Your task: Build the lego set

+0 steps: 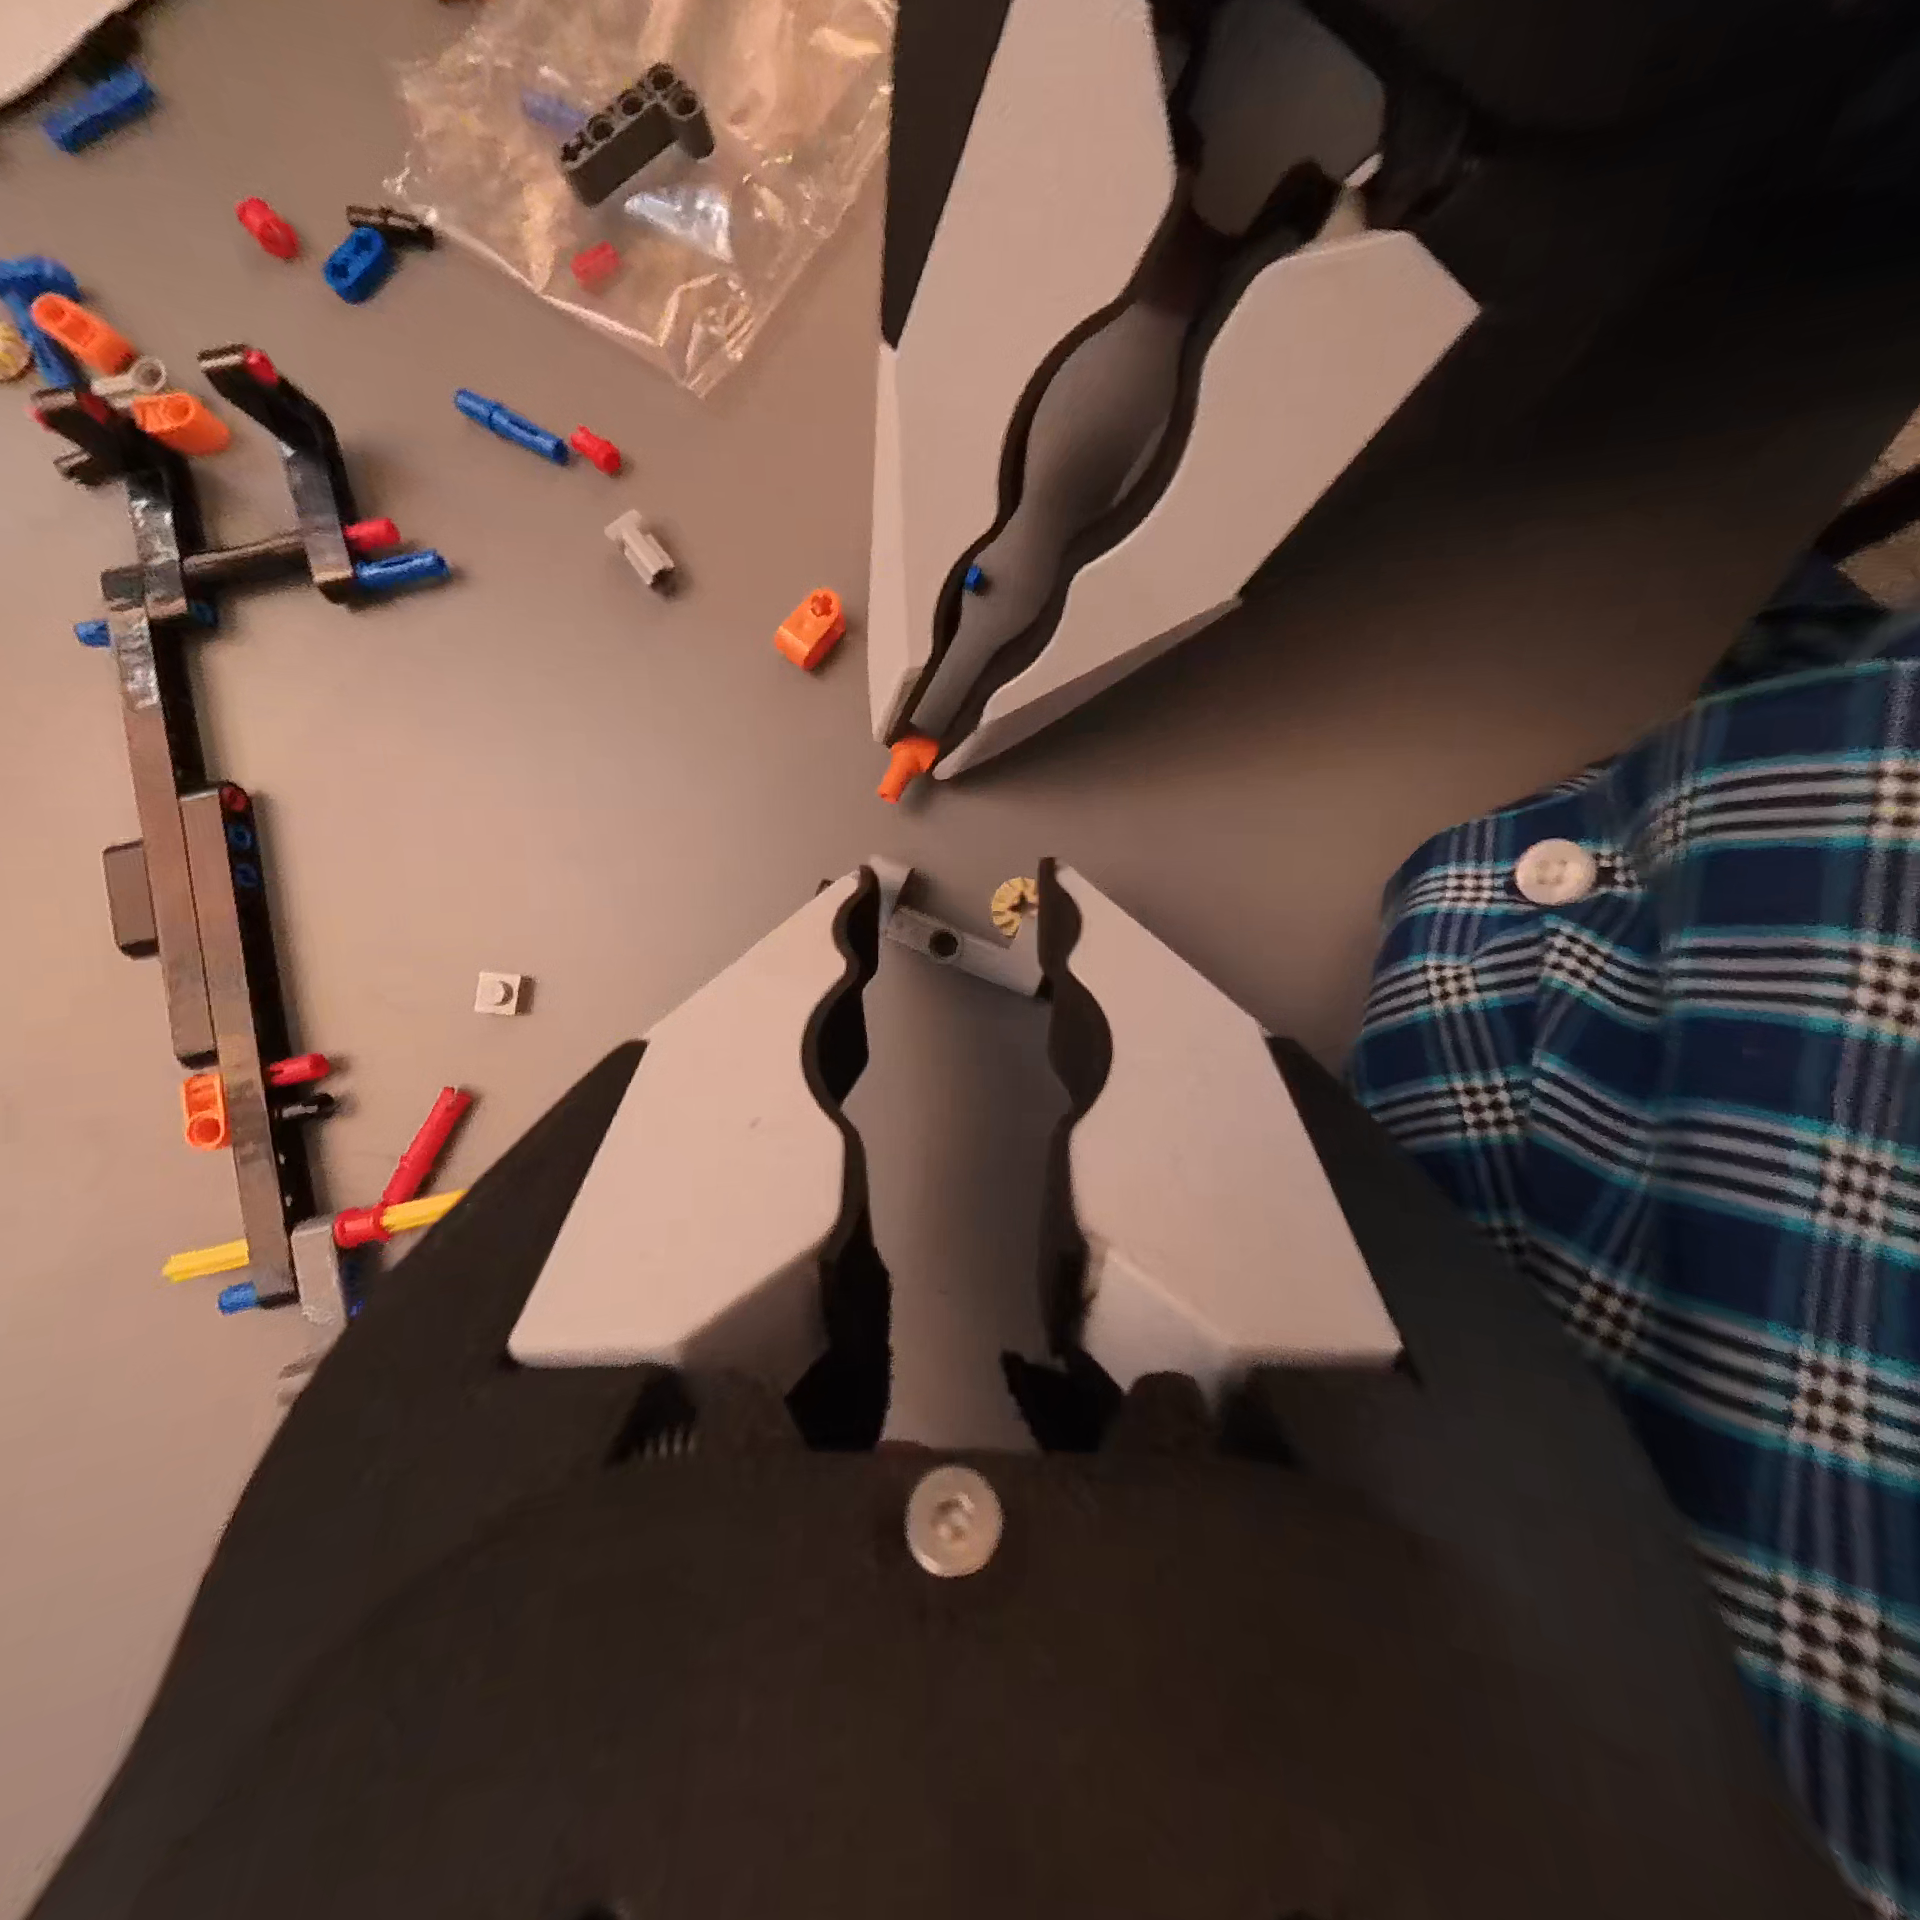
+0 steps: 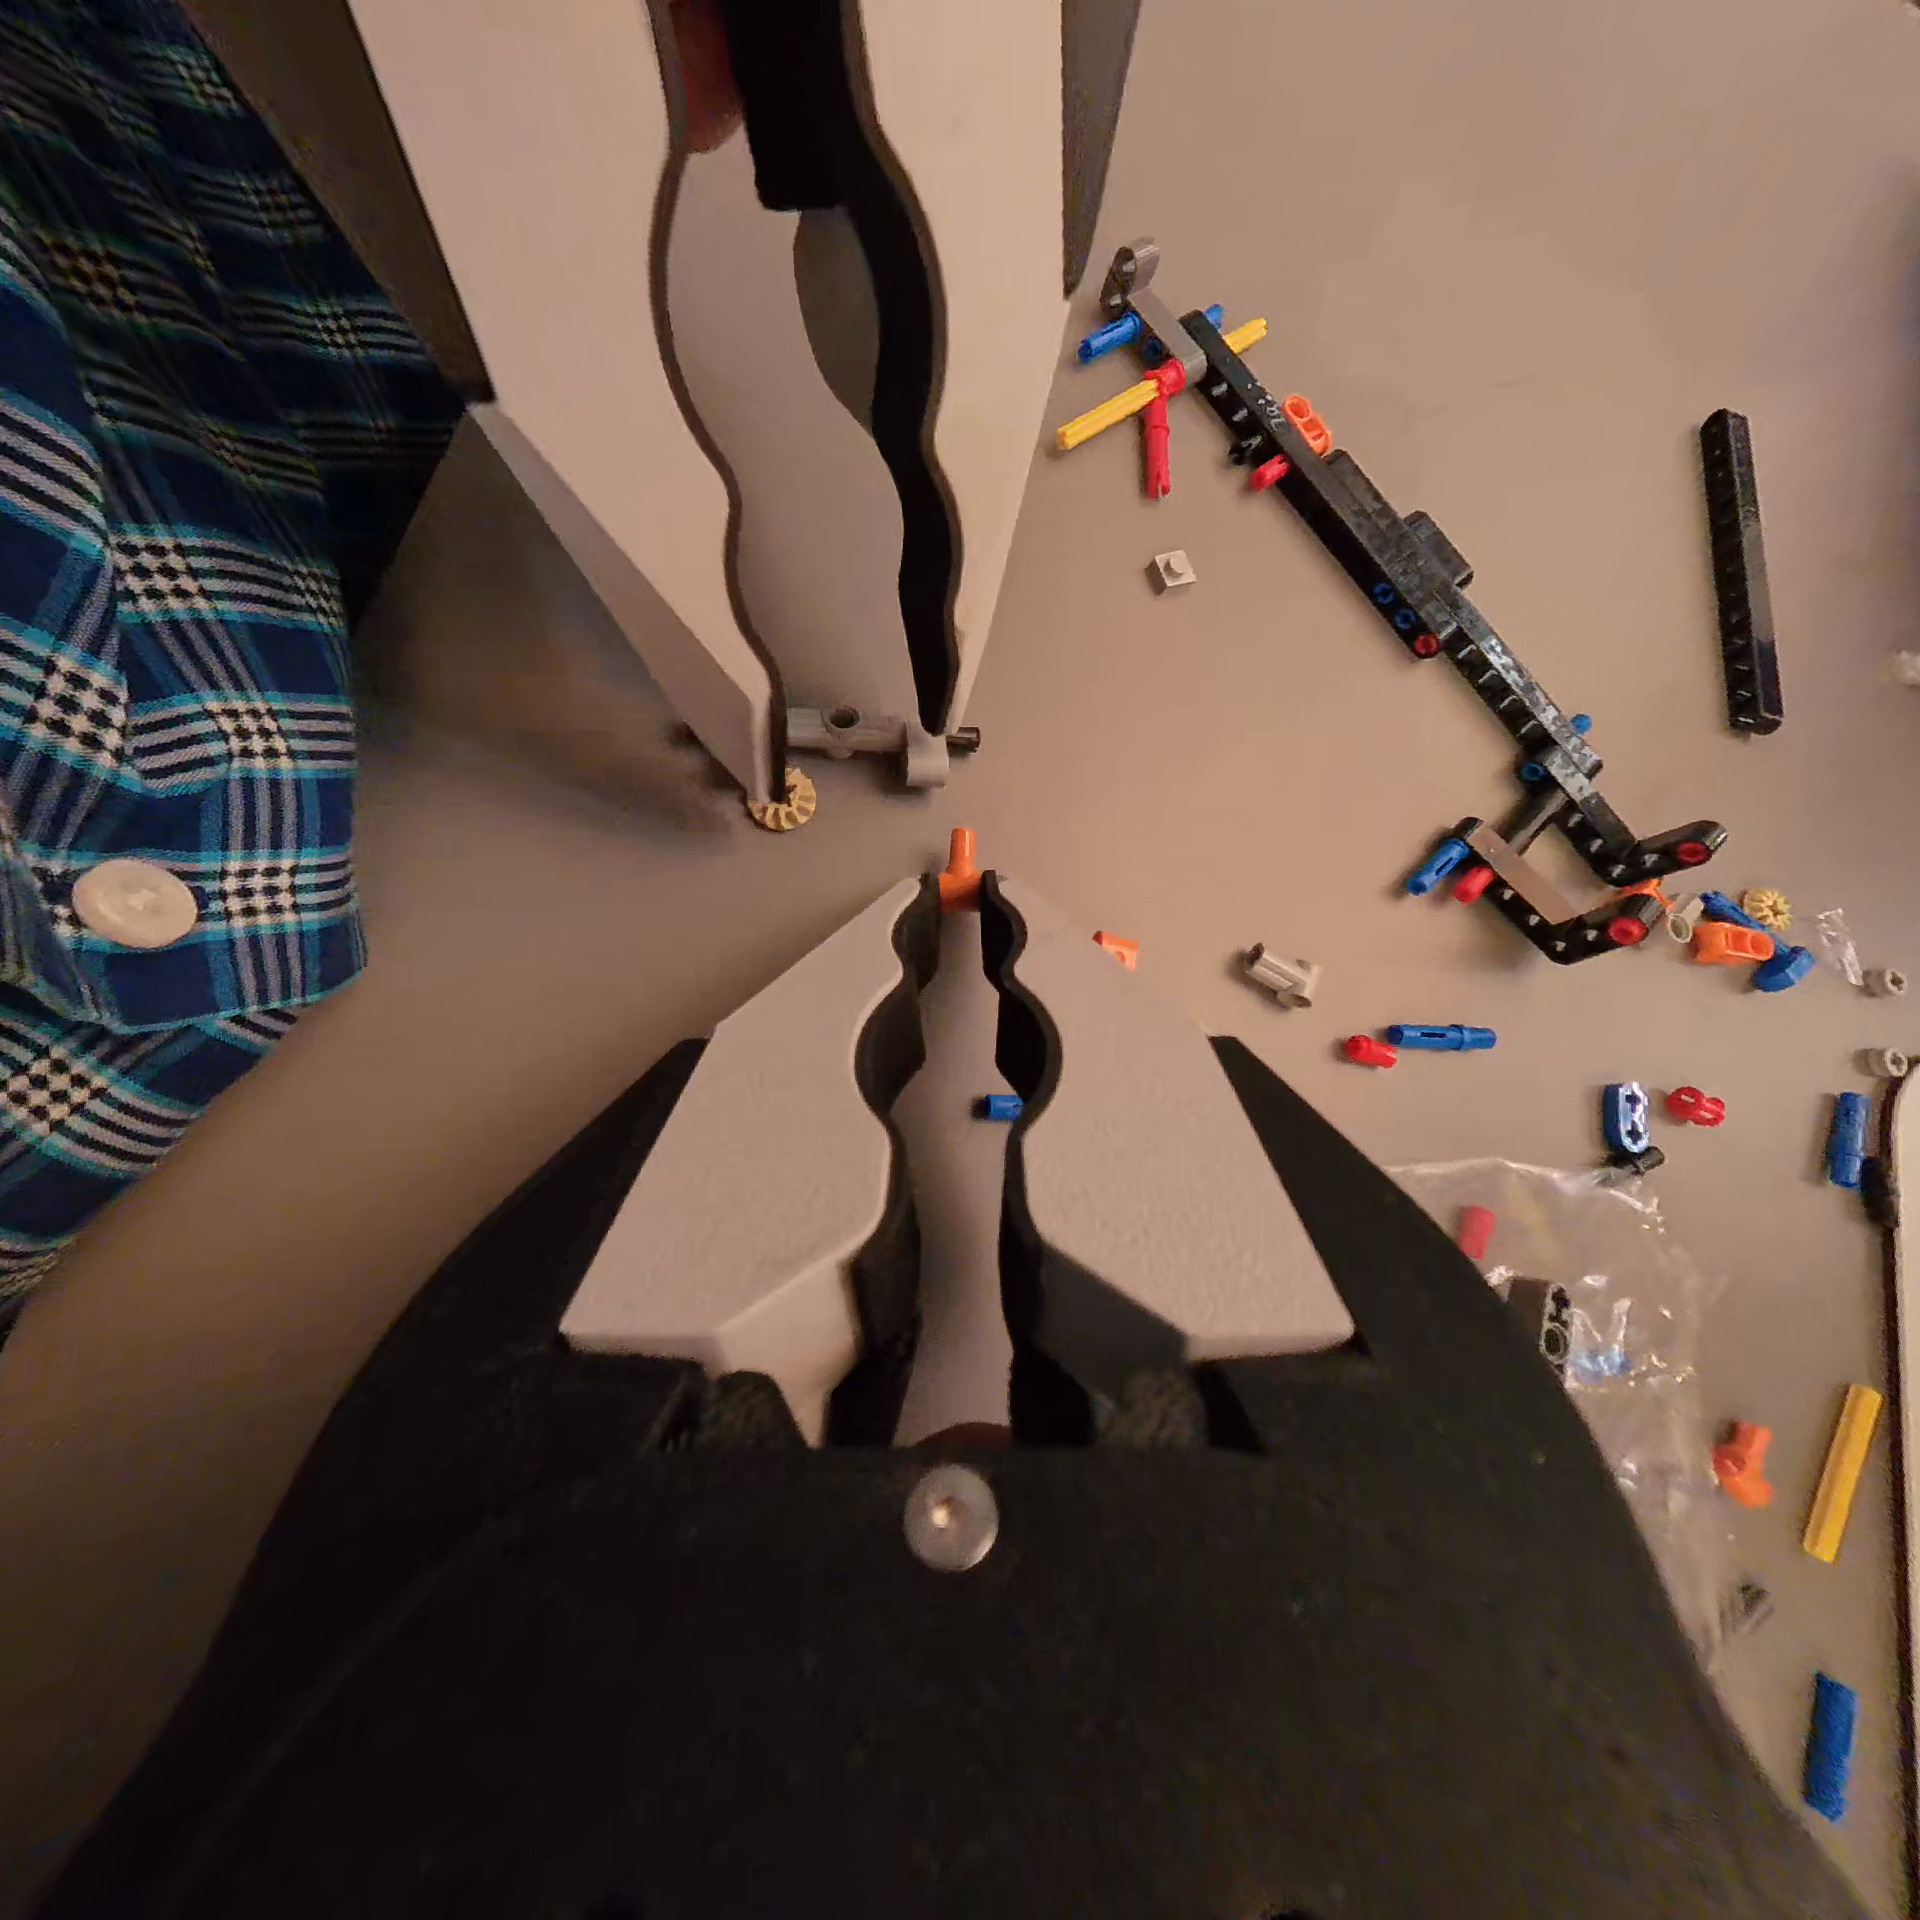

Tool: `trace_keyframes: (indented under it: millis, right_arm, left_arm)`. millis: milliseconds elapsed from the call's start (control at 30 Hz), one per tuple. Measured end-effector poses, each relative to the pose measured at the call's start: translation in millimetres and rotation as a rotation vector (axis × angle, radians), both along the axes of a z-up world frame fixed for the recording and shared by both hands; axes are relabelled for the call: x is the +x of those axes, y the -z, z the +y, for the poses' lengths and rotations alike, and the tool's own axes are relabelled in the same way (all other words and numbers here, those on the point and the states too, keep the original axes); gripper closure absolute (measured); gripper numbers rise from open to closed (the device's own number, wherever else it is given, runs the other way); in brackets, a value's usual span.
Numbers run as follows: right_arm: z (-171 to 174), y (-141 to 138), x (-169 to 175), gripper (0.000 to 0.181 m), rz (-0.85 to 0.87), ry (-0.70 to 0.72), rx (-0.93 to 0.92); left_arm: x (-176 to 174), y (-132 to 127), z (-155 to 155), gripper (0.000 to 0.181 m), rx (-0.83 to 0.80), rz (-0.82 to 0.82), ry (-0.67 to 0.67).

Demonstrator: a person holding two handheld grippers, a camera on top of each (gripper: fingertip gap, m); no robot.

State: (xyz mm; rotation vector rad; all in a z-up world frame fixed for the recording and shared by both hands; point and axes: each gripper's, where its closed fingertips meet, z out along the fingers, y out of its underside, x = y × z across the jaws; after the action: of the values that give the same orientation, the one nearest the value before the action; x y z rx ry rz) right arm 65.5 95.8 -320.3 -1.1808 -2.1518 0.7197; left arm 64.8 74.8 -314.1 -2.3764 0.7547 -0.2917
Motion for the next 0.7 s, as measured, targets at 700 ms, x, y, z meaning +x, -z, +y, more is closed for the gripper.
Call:
trace_keyframes:
  millis: [700]
  right_arm:
    - [-5.2,-0.9,2.7,0.176,-0.005,-0.017,-0.038]
  left_arm:
    - [-10.4,10.6,-4.3,0.162,-0.075,-0.009,0.143]
